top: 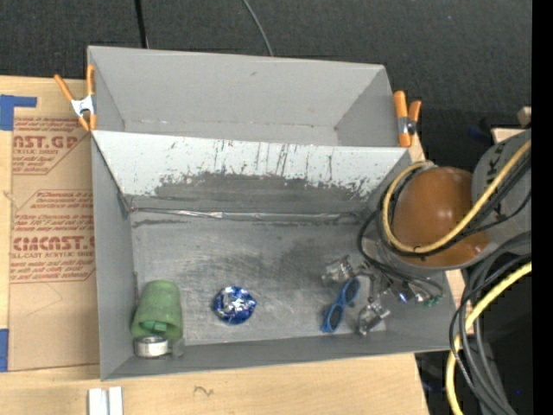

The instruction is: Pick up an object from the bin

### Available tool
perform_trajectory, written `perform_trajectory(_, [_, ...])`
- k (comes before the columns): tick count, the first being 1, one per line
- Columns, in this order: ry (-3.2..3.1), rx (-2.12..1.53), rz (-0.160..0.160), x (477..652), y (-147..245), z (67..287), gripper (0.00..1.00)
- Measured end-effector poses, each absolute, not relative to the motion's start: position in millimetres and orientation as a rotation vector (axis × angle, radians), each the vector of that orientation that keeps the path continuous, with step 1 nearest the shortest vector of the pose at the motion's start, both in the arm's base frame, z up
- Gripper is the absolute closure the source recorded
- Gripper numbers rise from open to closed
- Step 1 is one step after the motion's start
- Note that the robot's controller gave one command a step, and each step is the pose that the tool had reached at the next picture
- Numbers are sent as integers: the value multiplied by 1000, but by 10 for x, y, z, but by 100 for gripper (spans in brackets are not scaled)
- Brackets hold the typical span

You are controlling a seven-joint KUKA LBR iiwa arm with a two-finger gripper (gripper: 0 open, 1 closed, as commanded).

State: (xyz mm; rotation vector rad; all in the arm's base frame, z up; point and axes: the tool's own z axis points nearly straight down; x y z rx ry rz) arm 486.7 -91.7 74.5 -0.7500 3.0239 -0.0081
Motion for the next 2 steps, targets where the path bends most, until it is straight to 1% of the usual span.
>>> perform_trajectory(1, [3041,-752,-2,4817,-923,716,100])
perform_trajectory(2, [3012,-859,-7,5066,-1044,2354,100])
